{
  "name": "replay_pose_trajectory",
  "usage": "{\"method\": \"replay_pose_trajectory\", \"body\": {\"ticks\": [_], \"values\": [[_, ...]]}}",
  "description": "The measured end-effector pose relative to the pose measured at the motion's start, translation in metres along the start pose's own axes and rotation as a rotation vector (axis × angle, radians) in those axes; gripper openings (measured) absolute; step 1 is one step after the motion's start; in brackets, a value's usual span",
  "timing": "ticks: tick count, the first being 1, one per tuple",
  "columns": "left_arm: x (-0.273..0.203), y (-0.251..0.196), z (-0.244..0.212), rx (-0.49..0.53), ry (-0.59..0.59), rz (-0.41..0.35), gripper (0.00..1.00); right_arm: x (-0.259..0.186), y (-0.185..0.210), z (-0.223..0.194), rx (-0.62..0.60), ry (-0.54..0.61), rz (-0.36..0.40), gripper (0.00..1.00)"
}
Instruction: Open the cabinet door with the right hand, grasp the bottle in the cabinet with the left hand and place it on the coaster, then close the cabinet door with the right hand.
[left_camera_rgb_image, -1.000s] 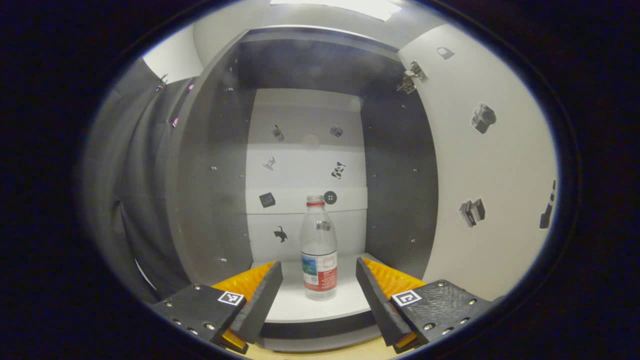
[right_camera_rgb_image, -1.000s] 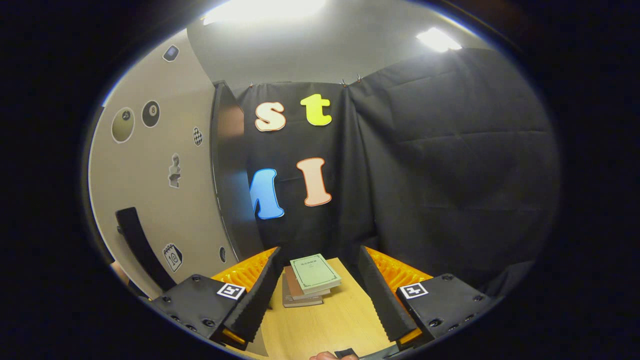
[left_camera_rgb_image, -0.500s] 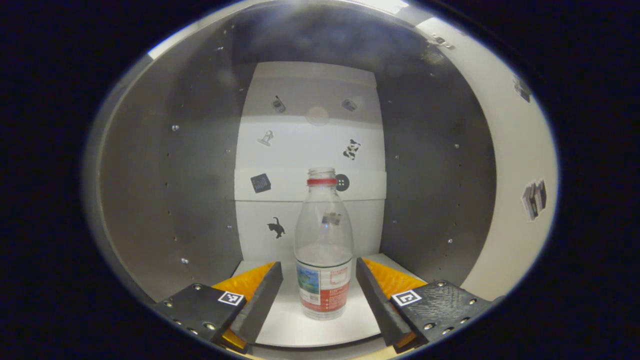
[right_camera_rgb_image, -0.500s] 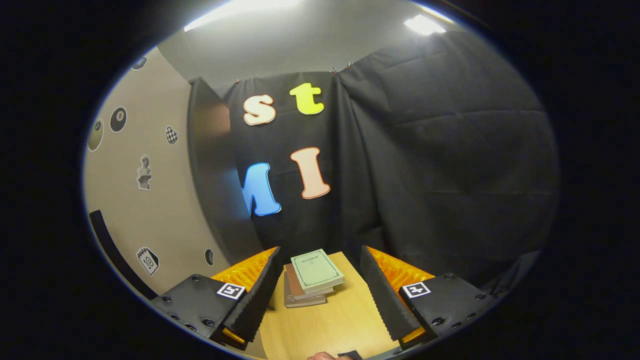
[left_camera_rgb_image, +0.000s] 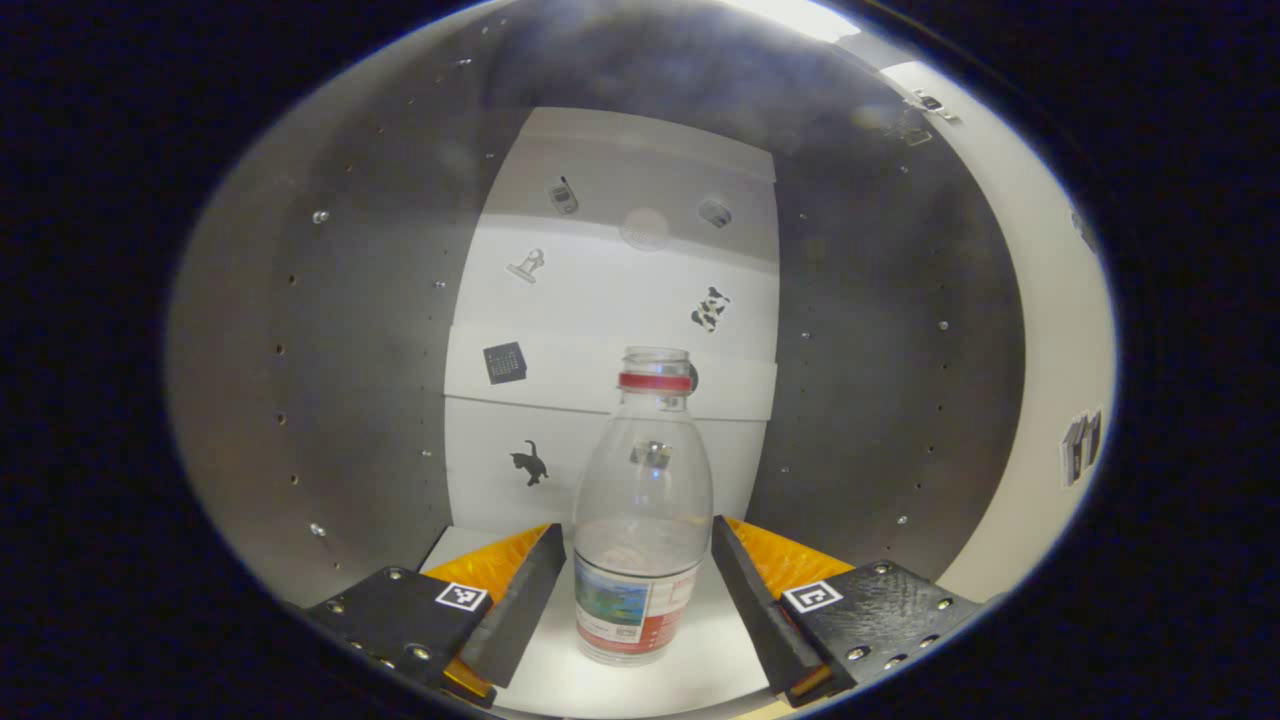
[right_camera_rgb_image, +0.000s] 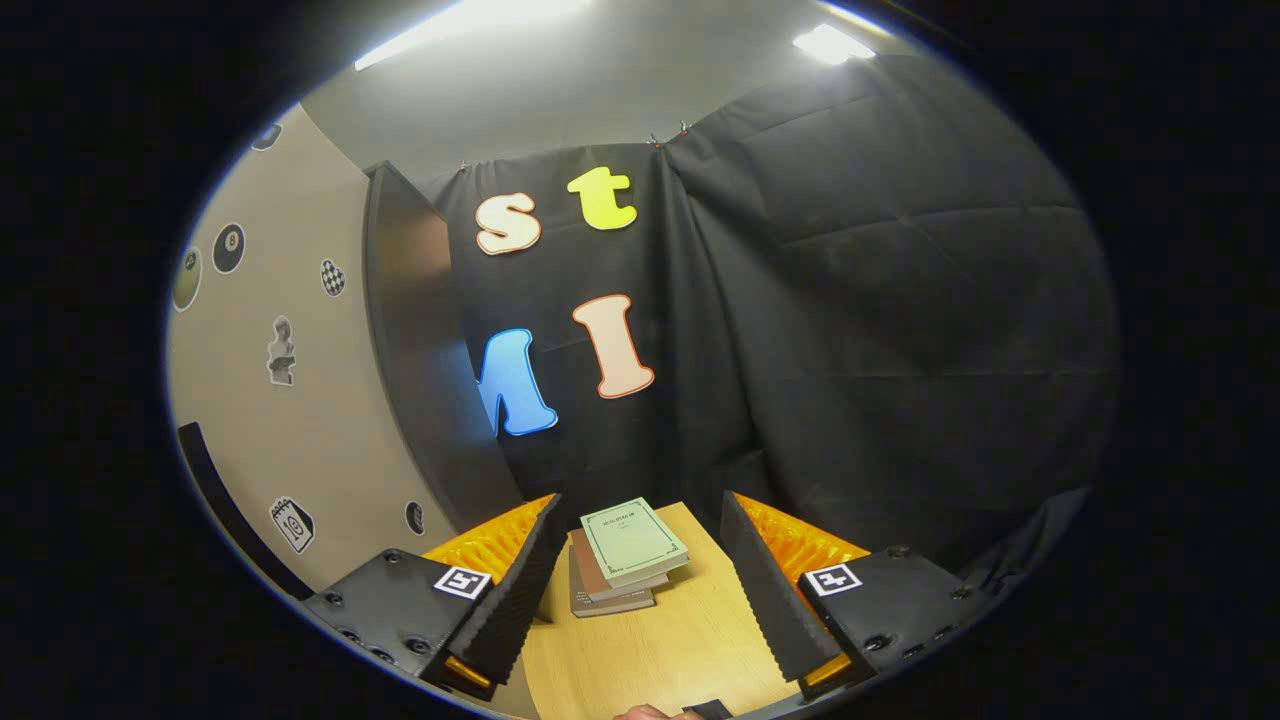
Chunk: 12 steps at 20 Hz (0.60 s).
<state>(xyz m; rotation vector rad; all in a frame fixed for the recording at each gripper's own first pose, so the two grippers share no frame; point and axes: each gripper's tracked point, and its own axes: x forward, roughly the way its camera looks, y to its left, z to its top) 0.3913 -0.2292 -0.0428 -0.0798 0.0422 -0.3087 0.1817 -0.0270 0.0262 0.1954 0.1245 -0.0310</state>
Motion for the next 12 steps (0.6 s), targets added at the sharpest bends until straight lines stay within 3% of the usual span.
{"method": "replay_pose_trajectory", "body": {"ticks": [3,5,12], "values": [[0.002,-0.006,0.000,0.020,0.010,-0.019,0.90,0.002,0.003,-0.004,-0.001,0.006,0.010,0.92],[0.001,-0.007,-0.001,0.019,0.010,-0.025,0.75,0.005,0.003,-0.008,-0.006,0.013,0.018,0.95],[-0.040,-0.011,0.015,0.029,0.004,-0.020,0.78,0.025,0.008,-0.007,-0.010,0.013,0.079,1.00]]}}
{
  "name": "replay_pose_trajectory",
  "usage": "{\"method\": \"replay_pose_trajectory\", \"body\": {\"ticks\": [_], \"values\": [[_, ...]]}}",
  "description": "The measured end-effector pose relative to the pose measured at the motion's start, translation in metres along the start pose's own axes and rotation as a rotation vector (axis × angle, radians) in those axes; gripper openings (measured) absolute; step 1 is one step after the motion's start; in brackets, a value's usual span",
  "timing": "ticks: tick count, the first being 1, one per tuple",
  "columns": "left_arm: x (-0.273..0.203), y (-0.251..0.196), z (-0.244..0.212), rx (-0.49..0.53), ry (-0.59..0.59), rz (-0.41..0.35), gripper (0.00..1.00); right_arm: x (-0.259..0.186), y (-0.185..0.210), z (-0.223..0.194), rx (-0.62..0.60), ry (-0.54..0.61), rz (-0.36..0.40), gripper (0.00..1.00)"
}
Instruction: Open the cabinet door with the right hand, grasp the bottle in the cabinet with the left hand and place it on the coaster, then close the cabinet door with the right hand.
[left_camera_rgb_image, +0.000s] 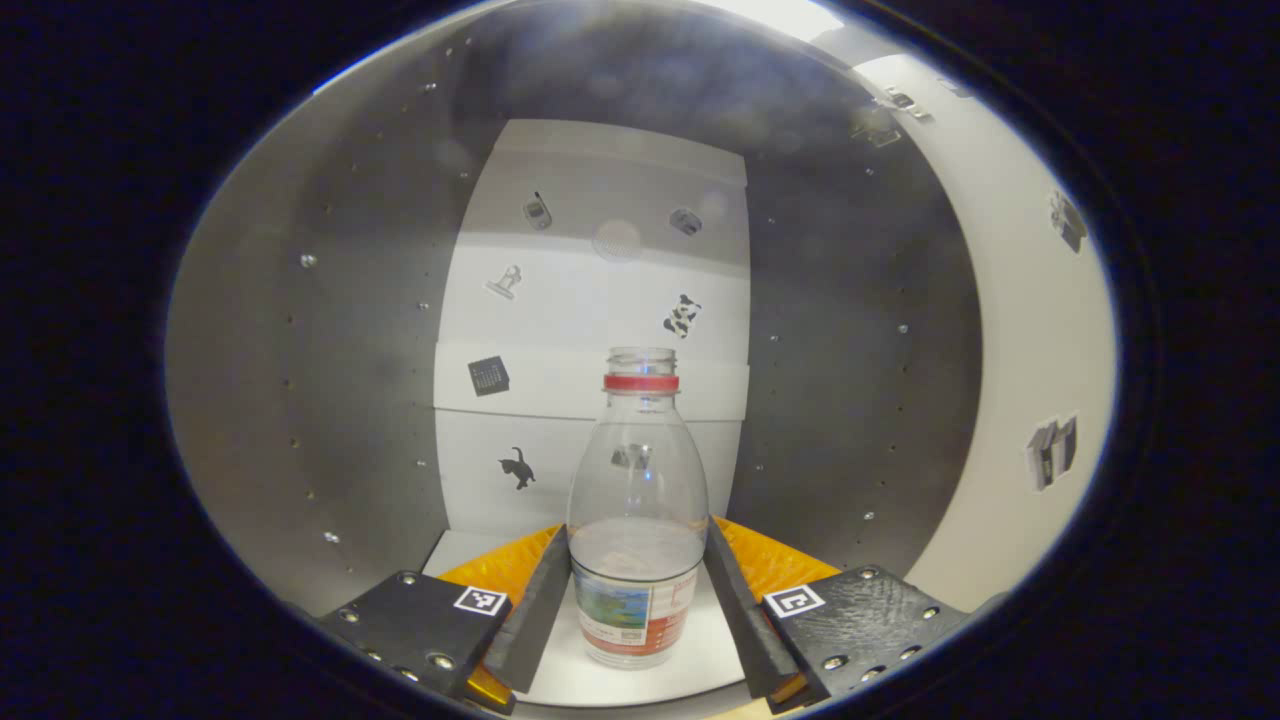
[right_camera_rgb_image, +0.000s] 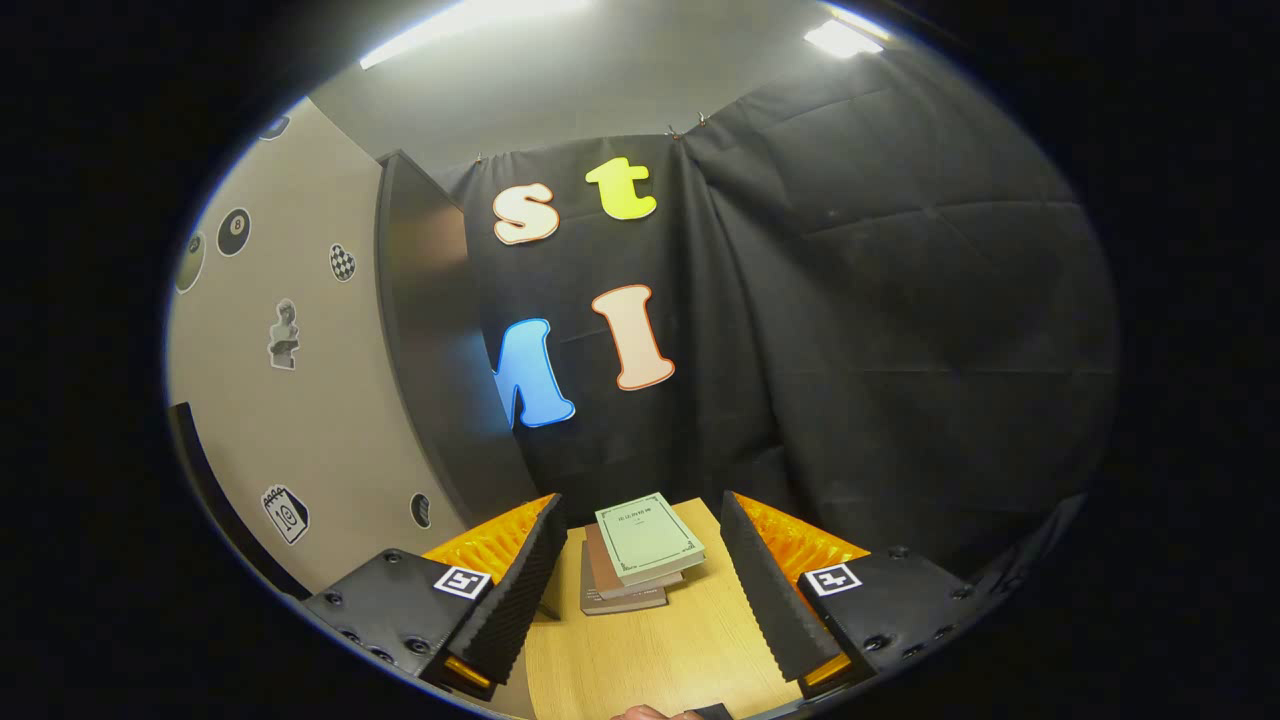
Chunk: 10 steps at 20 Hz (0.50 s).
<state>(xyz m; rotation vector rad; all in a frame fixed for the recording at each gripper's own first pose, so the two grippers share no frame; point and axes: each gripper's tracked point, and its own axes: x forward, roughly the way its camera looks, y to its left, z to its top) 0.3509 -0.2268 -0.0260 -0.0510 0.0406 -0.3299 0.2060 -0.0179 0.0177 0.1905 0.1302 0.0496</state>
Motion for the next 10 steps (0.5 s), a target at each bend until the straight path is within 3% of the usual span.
{"method": "replay_pose_trajectory", "body": {"ticks": [3,5,6,10], "values": [[-0.045,0.003,0.009,0.021,-0.009,0.012,0.75,0.008,0.006,-0.003,0.007,0.020,0.040,0.98],[-0.084,0.011,0.010,0.057,-0.005,0.033,0.80,0.004,0.012,-0.002,0.013,0.006,0.051,0.93],[-0.106,0.015,0.010,0.072,-0.004,0.039,0.80,0.002,0.014,-0.001,0.016,-0.013,0.049,0.98],[-0.198,0.039,-0.012,0.128,0.036,0.088,0.75,-0.015,0.021,-0.016,0.025,-0.010,0.011,0.98]]}}
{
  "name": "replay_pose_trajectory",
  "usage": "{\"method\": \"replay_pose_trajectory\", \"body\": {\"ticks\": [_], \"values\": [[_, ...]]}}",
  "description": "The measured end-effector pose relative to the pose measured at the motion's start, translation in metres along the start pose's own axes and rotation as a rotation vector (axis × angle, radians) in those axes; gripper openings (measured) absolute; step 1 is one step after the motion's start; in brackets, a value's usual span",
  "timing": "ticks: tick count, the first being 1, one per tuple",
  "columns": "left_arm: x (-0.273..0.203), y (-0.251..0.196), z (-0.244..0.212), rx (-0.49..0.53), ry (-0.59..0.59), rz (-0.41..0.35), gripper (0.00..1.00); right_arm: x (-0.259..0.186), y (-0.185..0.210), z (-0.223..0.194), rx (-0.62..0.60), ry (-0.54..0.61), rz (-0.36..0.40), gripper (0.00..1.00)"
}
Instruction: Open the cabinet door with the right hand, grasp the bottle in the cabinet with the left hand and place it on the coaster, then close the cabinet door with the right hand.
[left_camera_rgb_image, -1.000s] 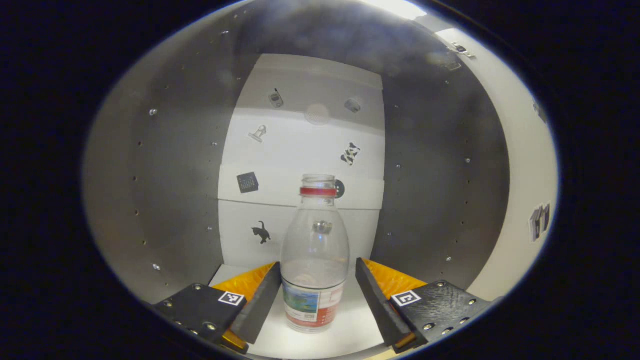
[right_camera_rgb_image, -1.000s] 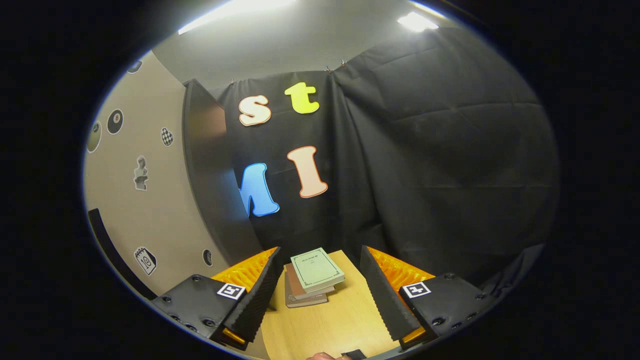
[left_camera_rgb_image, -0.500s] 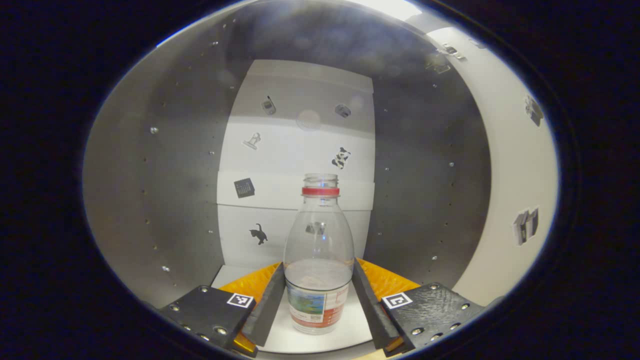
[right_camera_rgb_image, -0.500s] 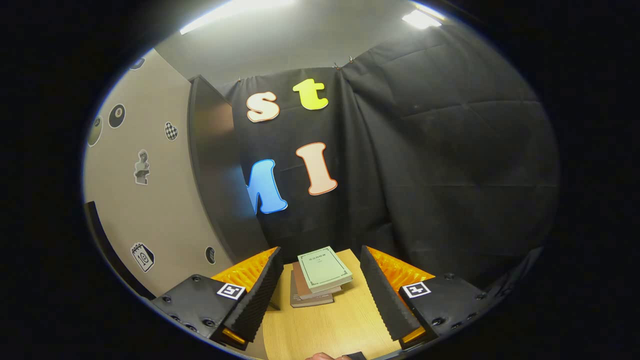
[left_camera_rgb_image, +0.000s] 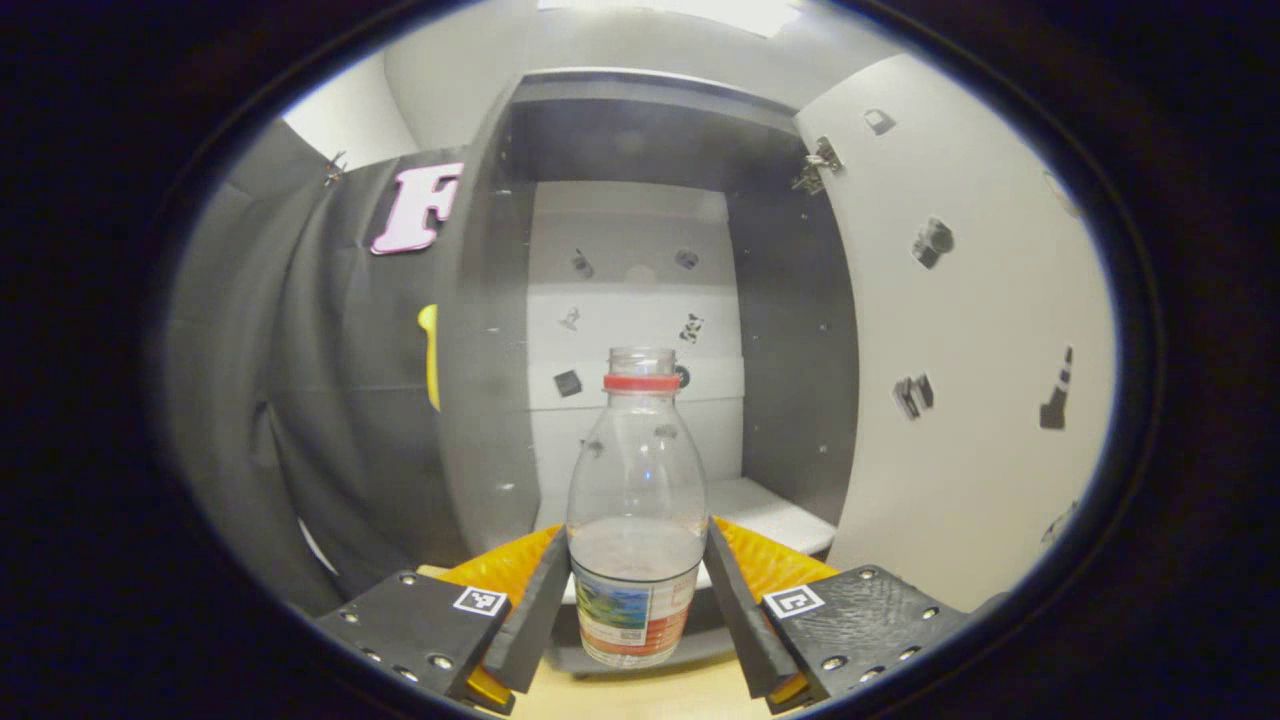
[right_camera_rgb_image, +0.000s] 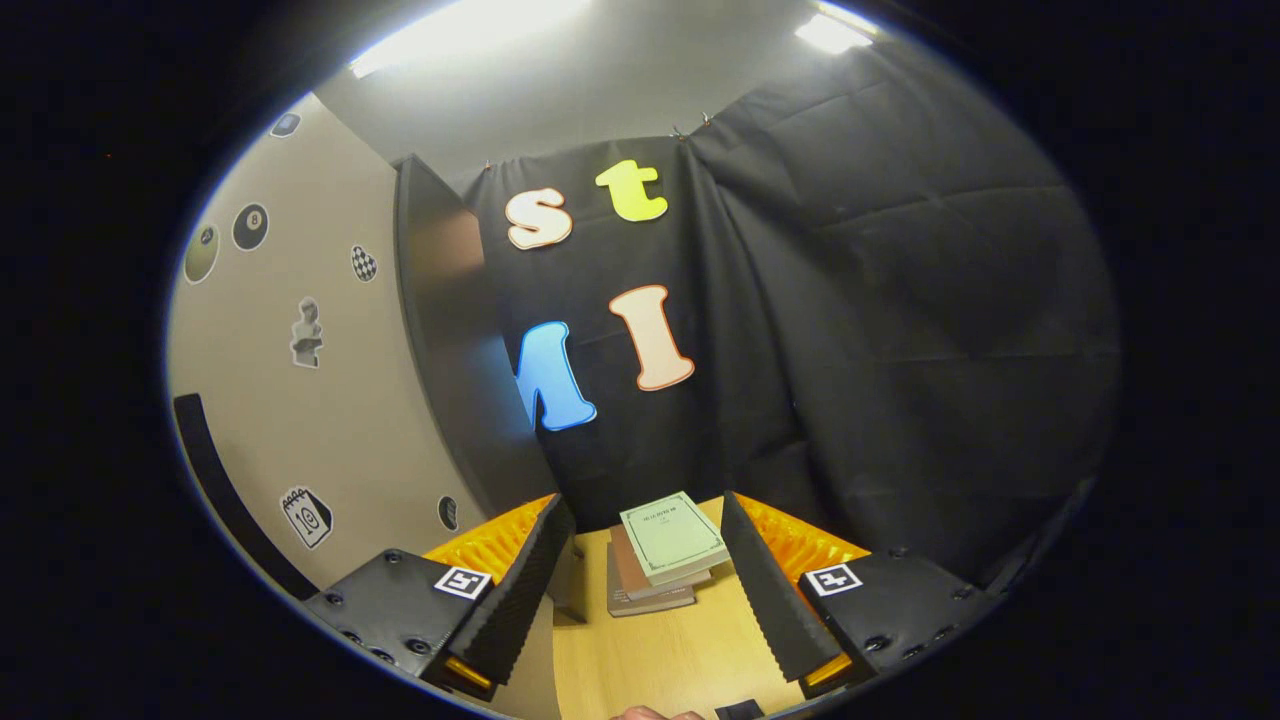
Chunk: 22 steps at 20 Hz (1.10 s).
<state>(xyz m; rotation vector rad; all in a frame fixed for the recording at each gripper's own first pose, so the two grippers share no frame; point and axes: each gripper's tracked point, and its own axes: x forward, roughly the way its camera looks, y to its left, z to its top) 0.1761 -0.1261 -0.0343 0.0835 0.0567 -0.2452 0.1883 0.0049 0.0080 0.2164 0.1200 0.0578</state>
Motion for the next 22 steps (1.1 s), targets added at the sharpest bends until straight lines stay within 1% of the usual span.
{"method": "replay_pose_trajectory", "body": {"ticks": [4,5,8,10,12,13,14,15,17,19,20,21,22], "values": [[-0.065,0.010,-0.052,-0.036,0.045,-0.006,0.75,-0.020,0.010,0.006,-0.053,-0.034,-0.027,0.98],[-0.080,0.015,-0.067,-0.042,0.047,-0.003,0.75,-0.024,0.013,0.006,-0.051,-0.043,-0.035,0.98],[-0.114,0.035,-0.119,-0.051,0.059,0.035,0.75,-0.034,0.025,0.000,0.014,-0.051,-0.038,0.98],[-0.131,0.043,-0.161,-0.074,0.080,0.045,0.75,-0.040,0.025,-0.007,0.054,-0.046,-0.058,0.98],[-0.146,0.049,-0.198,-0.097,0.094,0.060,0.75,-0.047,0.040,-0.012,0.117,-0.048,-0.050,0.98],[-0.151,0.049,-0.213,-0.102,0.094,0.058,0.75,-0.051,0.040,-0.014,0.149,-0.050,-0.055,0.98],[-0.155,0.048,-0.229,-0.103,0.099,0.058,0.78,-0.055,0.037,-0.015,0.175,-0.051,-0.067,0.98],[-0.160,0.043,-0.240,-0.103,0.107,0.067,0.75,-0.058,0.033,-0.017,0.184,-0.055,-0.088,0.98],[-0.164,0.039,-0.261,-0.107,0.114,0.085,0.75,-0.064,0.022,-0.019,0.147,-0.065,-0.139,0.98],[-0.166,0.034,-0.284,-0.133,0.128,0.086,0.75,-0.068,0.016,-0.019,0.106,-0.065,-0.178,0.98],[-0.167,0.032,-0.296,-0.137,0.135,0.085,0.78,-0.069,0.017,-0.017,0.093,-0.074,-0.188,0.98],[-0.168,0.029,-0.305,-0.135,0.141,0.082,0.76,-0.069,0.019,-0.016,0.075,-0.081,-0.197,0.98],[-0.168,0.027,-0.314,-0.138,0.142,0.076,0.78,-0.069,0.019,-0.016,0.053,-0.082,-0.206,0.98]]}}
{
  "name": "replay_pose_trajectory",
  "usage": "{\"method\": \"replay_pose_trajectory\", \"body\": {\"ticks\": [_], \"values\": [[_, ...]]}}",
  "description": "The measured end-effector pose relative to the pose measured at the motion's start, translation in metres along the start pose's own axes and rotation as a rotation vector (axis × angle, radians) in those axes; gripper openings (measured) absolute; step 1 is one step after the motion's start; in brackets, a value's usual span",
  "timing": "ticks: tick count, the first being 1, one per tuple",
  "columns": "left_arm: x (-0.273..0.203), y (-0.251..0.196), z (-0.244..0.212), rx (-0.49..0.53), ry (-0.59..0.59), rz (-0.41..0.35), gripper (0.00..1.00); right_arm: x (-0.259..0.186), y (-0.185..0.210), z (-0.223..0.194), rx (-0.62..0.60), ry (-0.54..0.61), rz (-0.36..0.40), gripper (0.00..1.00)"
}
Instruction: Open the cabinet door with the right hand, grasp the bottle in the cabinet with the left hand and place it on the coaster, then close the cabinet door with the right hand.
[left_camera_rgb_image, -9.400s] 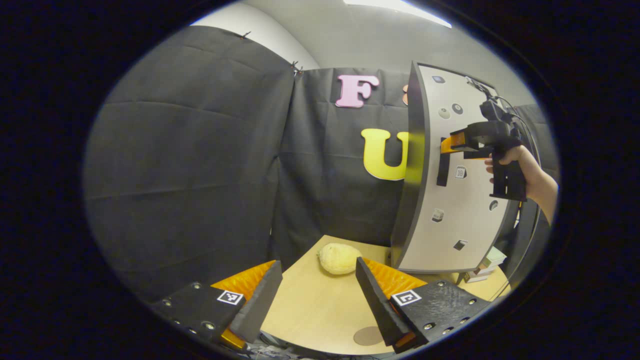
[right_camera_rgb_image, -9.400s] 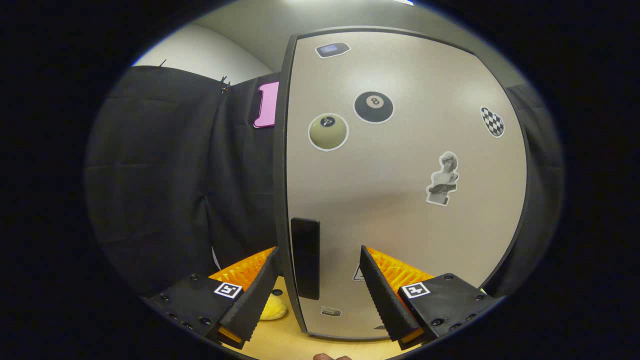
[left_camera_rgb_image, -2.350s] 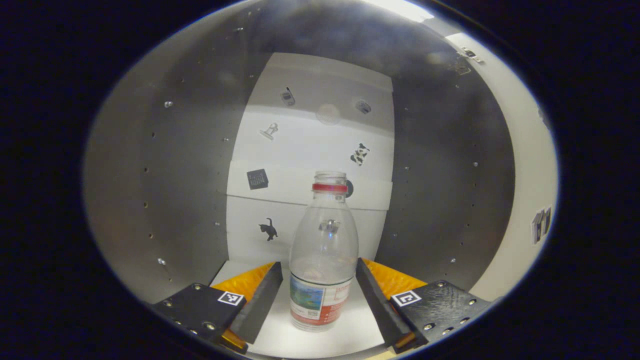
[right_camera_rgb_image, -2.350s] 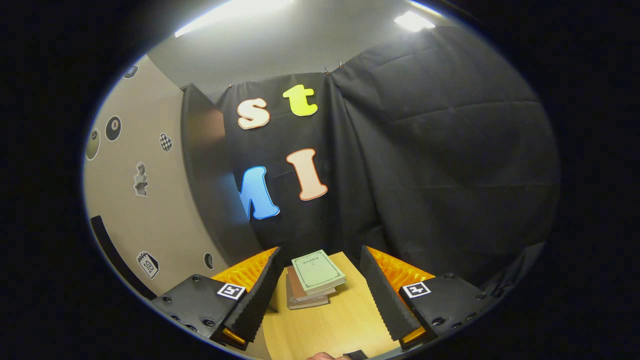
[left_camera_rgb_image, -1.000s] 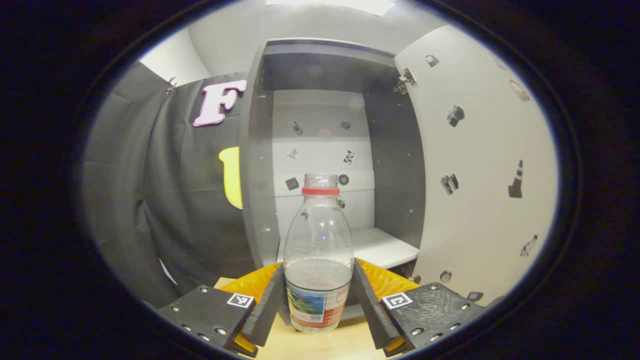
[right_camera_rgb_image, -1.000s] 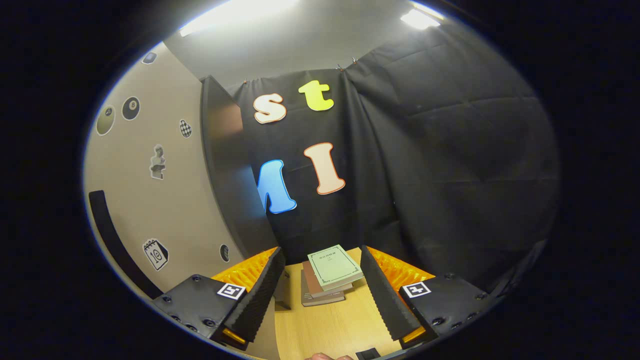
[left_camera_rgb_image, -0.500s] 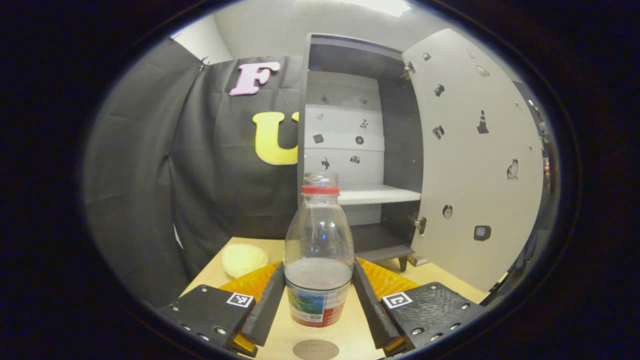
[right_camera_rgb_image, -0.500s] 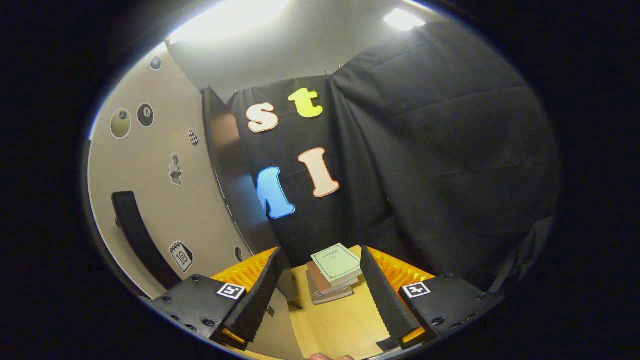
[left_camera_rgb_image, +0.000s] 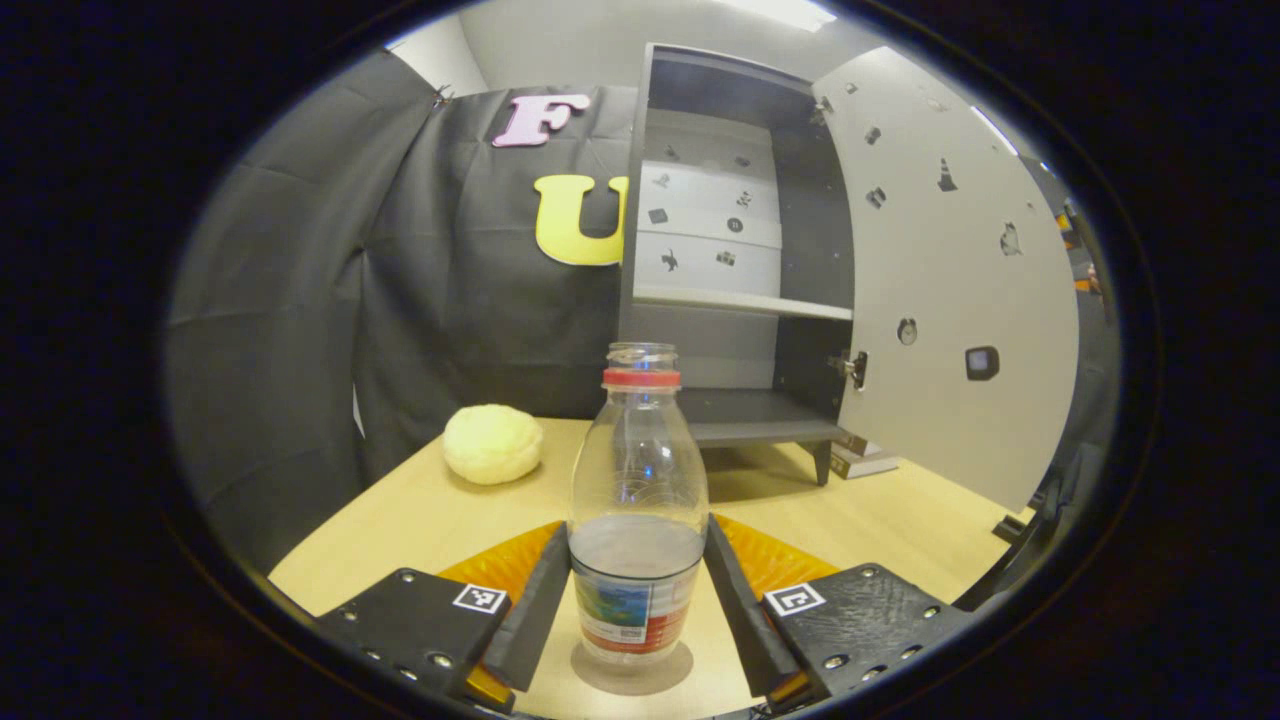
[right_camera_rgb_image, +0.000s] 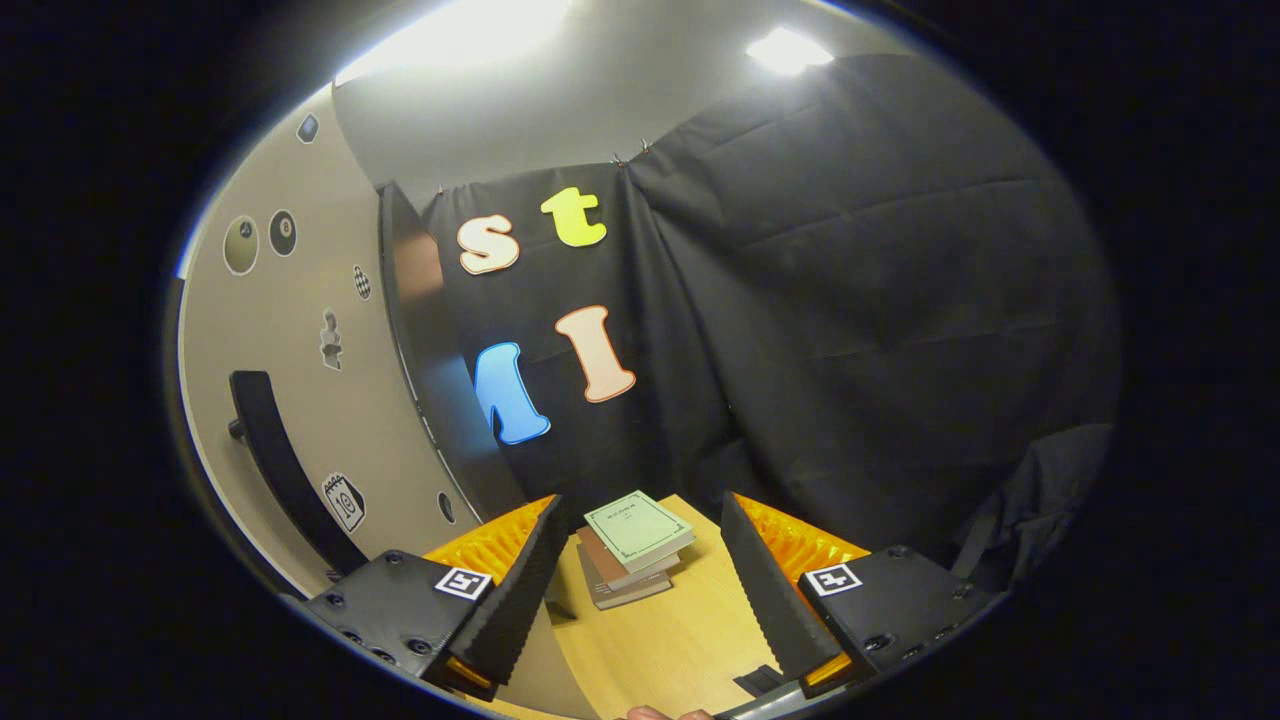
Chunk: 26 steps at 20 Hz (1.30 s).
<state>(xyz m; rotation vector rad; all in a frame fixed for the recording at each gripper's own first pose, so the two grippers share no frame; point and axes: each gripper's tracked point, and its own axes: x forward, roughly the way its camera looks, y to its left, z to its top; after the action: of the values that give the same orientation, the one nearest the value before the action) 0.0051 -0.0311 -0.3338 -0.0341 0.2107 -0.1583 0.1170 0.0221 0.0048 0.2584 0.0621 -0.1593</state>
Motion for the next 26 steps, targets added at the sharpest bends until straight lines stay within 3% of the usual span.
{"method": "replay_pose_trajectory", "body": {"ticks": [6,12,18,26], "values": [[0.001,0.005,-0.030,-0.065,0.017,0.020,0.78,-0.001,0.009,-0.002,-0.073,0.015,-0.006,0.98],[-0.004,0.004,-0.038,-0.036,0.027,0.039,0.75,0.001,0.021,-0.011,-0.131,0.032,0.021,0.98],[-0.014,0.003,-0.045,-0.015,0.060,0.070,0.85,-0.002,0.020,-0.021,-0.160,0.054,0.037,0.98],[-0.027,0.000,-0.031,0.030,0.076,0.088,0.89,-0.004,0.001,-0.022,-0.134,0.056,0.012,0.98]]}}
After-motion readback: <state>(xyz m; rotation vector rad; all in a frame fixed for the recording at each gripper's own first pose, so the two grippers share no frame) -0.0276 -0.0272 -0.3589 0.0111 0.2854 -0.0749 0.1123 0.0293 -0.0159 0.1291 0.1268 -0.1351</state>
